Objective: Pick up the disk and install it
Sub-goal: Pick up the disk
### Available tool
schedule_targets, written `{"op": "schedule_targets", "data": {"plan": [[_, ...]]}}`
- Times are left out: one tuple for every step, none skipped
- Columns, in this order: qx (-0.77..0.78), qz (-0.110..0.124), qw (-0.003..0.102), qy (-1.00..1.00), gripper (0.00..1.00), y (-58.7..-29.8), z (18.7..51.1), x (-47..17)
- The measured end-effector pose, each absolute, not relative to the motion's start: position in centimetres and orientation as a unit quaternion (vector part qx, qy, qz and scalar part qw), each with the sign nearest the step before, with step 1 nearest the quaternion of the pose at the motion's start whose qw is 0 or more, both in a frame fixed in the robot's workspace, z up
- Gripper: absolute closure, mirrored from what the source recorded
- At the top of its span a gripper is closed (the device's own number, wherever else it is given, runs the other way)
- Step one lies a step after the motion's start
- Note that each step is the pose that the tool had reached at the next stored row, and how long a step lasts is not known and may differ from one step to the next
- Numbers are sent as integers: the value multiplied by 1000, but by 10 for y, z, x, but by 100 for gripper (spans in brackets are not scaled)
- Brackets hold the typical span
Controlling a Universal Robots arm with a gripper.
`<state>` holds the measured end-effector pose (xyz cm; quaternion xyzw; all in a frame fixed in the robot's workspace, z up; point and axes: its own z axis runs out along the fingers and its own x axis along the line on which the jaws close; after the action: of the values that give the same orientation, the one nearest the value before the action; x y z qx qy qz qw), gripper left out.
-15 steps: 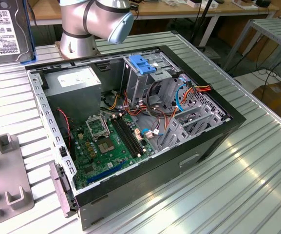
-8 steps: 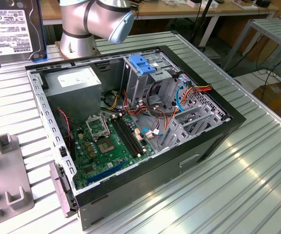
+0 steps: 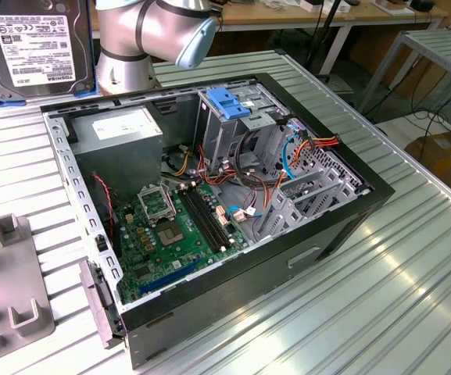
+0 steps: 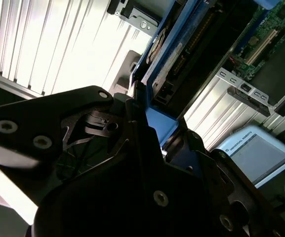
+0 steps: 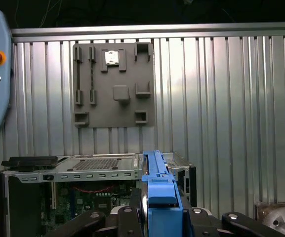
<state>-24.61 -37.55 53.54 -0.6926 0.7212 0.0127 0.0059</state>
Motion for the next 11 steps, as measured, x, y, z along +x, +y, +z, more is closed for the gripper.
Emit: {"op": "schedule_targets", "data": {"plan": [[-693, 13, 6, 721, 63, -375, 535, -243], [-693, 13, 6, 721, 63, -375, 535, -239], [-693, 13, 6, 721, 63, -375, 535, -236], [-693, 13, 6, 721, 63, -375, 535, -233], [-693, 13, 6, 721, 63, -375, 535, -229], [-693, 13, 6, 721, 63, -375, 535, -225], [-693, 13, 6, 721, 63, -375, 535, -222], [-693, 13, 6, 721, 63, -375, 535, -219], [-693, 13, 6, 721, 63, -375, 535, -216], [-693, 13, 6, 721, 63, -375, 535, -213], [-693, 13, 6, 721, 63, -375, 535, -211]]}}
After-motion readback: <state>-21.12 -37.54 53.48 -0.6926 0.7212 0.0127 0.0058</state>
